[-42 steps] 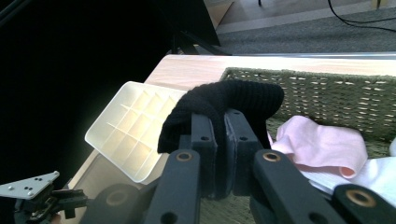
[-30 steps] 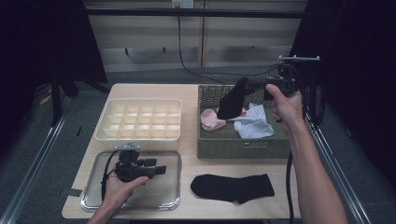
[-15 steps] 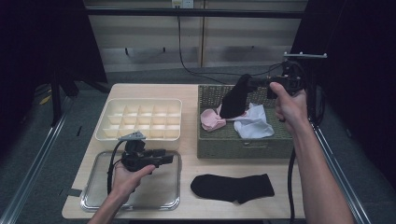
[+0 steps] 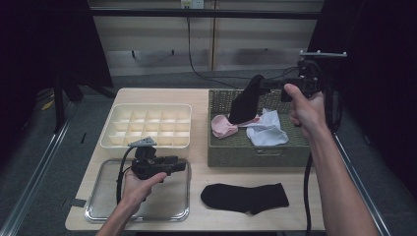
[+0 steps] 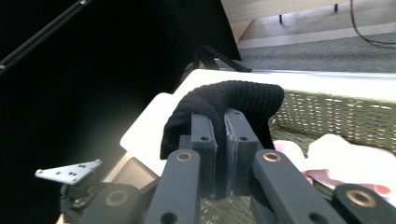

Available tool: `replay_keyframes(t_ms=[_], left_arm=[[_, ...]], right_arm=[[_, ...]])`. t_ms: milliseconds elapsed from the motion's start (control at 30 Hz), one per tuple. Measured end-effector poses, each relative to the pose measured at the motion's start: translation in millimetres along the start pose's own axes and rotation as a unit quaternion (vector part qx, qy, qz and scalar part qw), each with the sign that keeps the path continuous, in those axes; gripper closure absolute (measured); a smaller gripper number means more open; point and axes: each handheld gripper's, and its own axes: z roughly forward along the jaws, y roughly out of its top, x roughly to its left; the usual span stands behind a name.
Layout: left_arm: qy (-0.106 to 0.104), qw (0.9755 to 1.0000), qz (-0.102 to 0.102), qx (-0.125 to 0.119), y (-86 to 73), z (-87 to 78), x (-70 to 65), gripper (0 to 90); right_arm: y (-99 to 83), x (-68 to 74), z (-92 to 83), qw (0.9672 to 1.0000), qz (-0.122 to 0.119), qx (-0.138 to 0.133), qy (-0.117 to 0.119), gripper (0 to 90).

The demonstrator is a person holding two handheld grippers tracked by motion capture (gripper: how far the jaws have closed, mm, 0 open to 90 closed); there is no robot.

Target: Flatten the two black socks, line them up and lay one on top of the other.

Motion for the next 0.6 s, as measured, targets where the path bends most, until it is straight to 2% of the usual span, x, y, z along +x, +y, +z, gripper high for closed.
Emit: replay_keyframes(t_ms=[233,367,467,533,600], left_arm=[[-0.002,1.0,0.007,0.001,5.1,6.3,-2.9,47.1],[-0.01,0.9999,0.009,-0.004,10.9,12.7,-6.8,47.2],[-0.008,0.9999,0.007,-0.01,15.7,17.3,-7.8,45.8],[-0.008,0.9998,-0.001,-0.016,17.1,18.4,-6.2,45.4],[-0.008,0.9998,0.002,-0.016,18.2,19.2,-5.8,45.1]], right_arm=[[-1.1,10.2,-3.2,0.9998,-0.006,-0.003,0.018,84.0],[-2.4,15.7,-5.1,0.9996,-0.005,-0.005,0.027,84.0],[-4.3,21.2,-6.4,0.9993,-0.011,-0.004,0.034,84.0],[-6.4,23.0,-7.3,0.9988,-0.004,-0.007,0.049,84.0],[-8.7,24.4,-7.6,0.999,-0.004,-0.003,0.045,84.0]])
